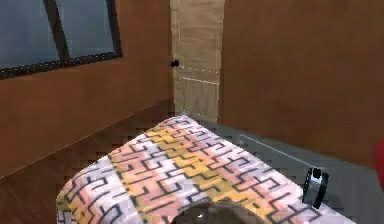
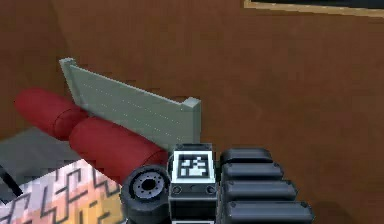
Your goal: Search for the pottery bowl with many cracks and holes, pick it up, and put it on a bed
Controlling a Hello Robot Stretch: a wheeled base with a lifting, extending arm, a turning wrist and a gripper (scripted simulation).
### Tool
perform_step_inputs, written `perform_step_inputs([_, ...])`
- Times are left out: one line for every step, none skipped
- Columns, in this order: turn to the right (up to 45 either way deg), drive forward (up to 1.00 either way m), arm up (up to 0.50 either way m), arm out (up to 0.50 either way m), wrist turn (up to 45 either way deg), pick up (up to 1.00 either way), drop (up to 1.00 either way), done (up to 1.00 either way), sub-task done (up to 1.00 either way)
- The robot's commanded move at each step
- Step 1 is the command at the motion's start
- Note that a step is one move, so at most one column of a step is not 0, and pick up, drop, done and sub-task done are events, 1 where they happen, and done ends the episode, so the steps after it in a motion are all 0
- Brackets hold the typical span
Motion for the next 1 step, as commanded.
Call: perform_step_inputs([45.0, 0.0, 0.0, 0.0, 0.0, 0.0, 0.0, 0.0, 0.0])
